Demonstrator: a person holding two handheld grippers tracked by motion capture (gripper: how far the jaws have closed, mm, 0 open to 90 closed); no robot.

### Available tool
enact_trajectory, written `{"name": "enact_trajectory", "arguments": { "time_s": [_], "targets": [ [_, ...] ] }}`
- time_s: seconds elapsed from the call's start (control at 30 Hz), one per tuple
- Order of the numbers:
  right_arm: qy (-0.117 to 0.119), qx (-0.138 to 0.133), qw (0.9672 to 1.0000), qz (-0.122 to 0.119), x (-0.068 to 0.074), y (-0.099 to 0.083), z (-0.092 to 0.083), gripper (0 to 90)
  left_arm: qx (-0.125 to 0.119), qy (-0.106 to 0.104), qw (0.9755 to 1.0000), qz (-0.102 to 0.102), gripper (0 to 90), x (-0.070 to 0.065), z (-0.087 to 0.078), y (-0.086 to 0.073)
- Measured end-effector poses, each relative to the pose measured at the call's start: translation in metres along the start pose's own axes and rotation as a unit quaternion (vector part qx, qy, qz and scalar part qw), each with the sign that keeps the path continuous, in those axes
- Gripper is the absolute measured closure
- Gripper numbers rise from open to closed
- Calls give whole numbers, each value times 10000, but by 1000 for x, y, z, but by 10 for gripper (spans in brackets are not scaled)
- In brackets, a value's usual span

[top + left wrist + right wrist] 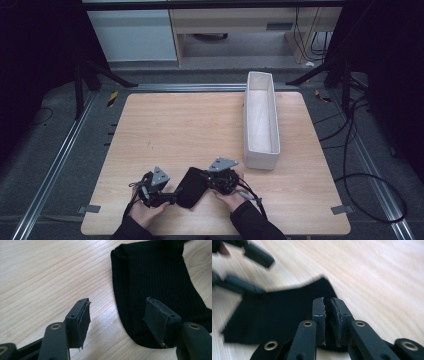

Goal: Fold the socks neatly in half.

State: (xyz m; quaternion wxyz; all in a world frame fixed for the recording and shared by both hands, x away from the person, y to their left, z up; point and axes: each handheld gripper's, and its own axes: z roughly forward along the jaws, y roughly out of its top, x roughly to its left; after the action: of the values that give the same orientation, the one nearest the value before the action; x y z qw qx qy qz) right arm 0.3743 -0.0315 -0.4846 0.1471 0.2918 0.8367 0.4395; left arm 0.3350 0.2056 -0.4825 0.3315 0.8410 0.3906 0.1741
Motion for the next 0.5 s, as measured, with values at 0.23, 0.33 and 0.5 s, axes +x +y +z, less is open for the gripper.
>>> {"name": "enact_trajectory", "arguments": {
  "time_s": [0.23,0.33,0.5],
  "targets": [
    [-26,170,9999,6,4,14,44,856,-1,-5,10000,8,360,0,1,-1],
    [-71,197,9998,-39,4,9,53,863,-25,-3,10000,41,362,0,1,-1],
    [-102,171,9998,-93,5,11,50,849,-3,-6,10000,72,356,-1,0,-1]
  ]
}}
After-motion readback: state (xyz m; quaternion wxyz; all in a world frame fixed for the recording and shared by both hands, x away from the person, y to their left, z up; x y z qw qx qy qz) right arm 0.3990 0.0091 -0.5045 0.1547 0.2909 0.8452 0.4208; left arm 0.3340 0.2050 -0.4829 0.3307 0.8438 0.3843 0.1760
